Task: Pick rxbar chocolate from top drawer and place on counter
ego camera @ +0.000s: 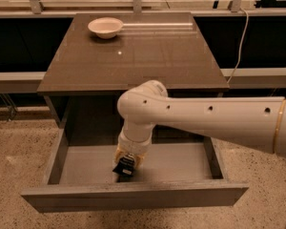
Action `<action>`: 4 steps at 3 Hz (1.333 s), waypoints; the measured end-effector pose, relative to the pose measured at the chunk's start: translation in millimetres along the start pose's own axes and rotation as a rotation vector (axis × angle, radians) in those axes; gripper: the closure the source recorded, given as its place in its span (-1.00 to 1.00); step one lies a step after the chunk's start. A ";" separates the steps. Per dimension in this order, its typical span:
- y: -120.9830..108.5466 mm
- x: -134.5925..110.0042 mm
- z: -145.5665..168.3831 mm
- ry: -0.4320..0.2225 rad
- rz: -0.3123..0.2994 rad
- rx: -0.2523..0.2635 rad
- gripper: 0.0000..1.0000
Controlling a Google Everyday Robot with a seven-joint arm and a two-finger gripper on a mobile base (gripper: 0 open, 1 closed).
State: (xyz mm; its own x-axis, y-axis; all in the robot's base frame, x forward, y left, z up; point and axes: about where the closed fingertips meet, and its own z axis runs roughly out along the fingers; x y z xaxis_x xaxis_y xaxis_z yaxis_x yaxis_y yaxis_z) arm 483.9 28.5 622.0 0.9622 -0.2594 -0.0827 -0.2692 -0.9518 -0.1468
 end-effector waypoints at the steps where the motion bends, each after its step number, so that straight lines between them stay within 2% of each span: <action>1: -23.9 -3.4 -36.8 -0.085 0.001 0.103 1.00; 2: -44.6 -9.2 -93.6 -0.159 -0.022 0.223 1.00; 3: -57.6 -10.4 -150.3 -0.174 -0.050 0.308 1.00; 4: -74.6 15.1 -215.4 -0.093 -0.025 0.389 1.00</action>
Offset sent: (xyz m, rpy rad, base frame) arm 0.0116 0.0420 0.1824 0.4395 0.1294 0.0588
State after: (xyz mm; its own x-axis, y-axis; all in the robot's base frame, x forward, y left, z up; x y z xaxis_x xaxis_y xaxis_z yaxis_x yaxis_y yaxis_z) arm 527.3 60.4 844.0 0.9656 -0.2040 -0.1611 -0.2584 -0.8198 -0.5110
